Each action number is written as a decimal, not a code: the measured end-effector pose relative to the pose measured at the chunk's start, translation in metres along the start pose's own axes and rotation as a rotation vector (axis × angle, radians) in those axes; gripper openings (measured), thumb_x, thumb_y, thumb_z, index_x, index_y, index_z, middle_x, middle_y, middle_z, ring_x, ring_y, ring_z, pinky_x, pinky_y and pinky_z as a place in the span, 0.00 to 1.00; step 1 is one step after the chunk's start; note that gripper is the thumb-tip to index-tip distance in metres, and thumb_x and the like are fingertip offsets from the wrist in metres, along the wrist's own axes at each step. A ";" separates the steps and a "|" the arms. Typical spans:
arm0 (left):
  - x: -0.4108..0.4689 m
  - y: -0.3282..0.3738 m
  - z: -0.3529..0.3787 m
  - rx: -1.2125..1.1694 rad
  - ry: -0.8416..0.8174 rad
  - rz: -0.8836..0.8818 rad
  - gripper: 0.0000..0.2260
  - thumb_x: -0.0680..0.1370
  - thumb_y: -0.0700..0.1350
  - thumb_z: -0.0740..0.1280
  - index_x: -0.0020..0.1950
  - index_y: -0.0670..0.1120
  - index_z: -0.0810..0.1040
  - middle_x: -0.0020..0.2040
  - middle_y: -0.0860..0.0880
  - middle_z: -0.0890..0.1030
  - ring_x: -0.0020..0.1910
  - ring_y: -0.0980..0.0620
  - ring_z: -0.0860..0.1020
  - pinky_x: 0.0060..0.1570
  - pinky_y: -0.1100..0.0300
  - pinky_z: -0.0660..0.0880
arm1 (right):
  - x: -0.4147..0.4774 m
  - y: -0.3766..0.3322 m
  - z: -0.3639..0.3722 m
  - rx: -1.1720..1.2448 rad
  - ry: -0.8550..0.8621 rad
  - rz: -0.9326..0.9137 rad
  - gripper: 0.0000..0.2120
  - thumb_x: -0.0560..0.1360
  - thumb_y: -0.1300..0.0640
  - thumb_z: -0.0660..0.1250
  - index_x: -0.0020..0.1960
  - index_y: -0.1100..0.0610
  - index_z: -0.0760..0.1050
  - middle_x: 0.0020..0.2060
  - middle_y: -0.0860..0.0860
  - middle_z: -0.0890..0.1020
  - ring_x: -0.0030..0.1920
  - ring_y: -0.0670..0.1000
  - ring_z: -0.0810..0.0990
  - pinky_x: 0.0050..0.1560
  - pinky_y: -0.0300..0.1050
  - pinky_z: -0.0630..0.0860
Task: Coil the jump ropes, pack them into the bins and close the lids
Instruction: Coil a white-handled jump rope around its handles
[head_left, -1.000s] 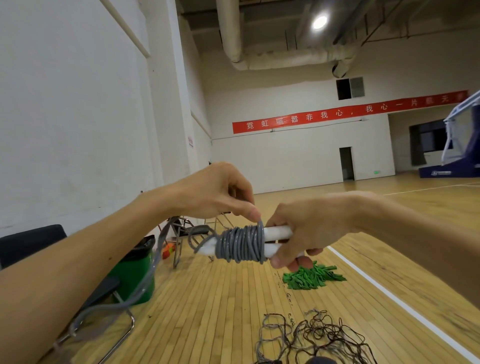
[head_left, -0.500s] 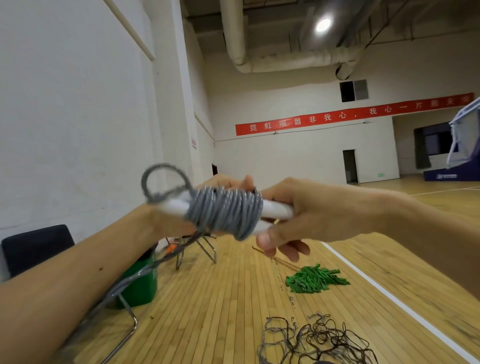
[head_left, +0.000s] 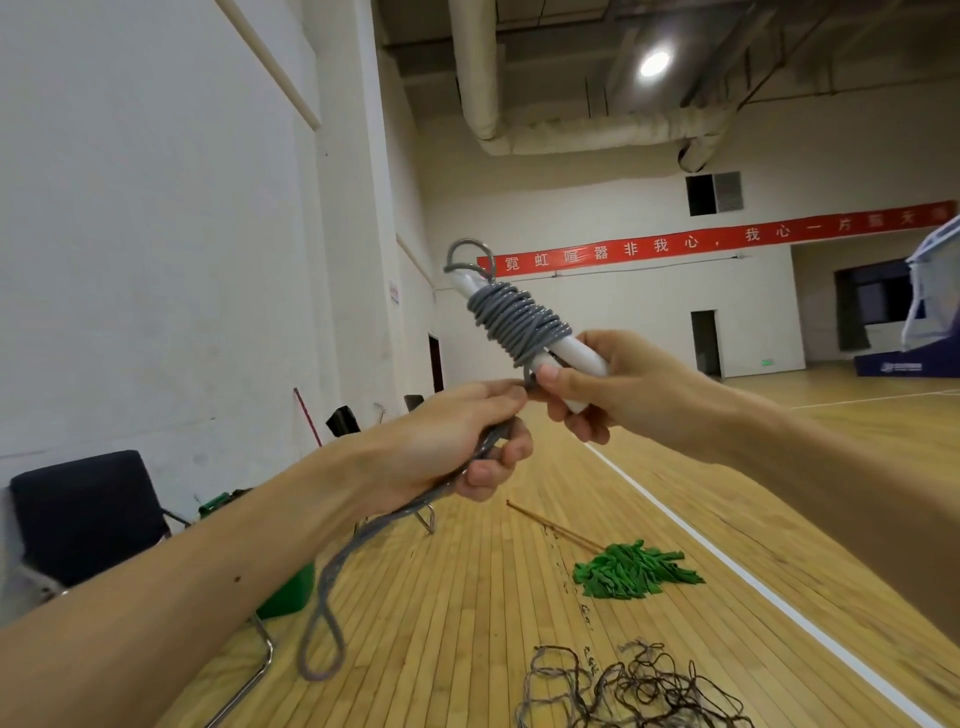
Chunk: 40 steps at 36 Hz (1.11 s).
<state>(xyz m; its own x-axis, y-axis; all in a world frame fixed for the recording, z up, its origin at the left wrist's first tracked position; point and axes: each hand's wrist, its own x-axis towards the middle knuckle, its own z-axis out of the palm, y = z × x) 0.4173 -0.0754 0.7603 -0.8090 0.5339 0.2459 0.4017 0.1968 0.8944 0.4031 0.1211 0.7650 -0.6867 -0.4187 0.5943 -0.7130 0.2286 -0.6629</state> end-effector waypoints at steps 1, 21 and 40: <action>0.001 0.000 0.001 0.030 0.003 -0.007 0.13 0.87 0.47 0.53 0.62 0.47 0.76 0.32 0.50 0.70 0.23 0.57 0.63 0.21 0.65 0.60 | 0.002 0.003 0.000 -0.007 0.013 0.008 0.10 0.81 0.54 0.66 0.53 0.62 0.75 0.35 0.52 0.80 0.32 0.49 0.77 0.31 0.40 0.74; 0.000 0.028 -0.007 1.537 0.121 0.344 0.14 0.85 0.52 0.54 0.60 0.50 0.76 0.45 0.53 0.78 0.40 0.57 0.75 0.42 0.60 0.71 | 0.012 0.038 -0.015 -0.424 -0.038 0.282 0.12 0.80 0.54 0.68 0.47 0.64 0.80 0.32 0.53 0.81 0.28 0.48 0.75 0.27 0.40 0.71; 0.005 0.040 -0.038 0.929 0.013 0.375 0.10 0.75 0.53 0.69 0.43 0.47 0.83 0.29 0.53 0.79 0.26 0.60 0.72 0.29 0.69 0.68 | -0.008 -0.013 0.007 -0.325 -0.643 0.008 0.04 0.78 0.60 0.70 0.47 0.54 0.77 0.37 0.43 0.82 0.40 0.43 0.82 0.40 0.38 0.80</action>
<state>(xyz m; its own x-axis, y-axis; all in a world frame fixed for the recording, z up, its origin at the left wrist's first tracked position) 0.4130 -0.0967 0.8111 -0.5636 0.6852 0.4614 0.8034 0.5846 0.1132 0.4190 0.1158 0.7655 -0.5436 -0.8279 0.1381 -0.7834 0.4414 -0.4377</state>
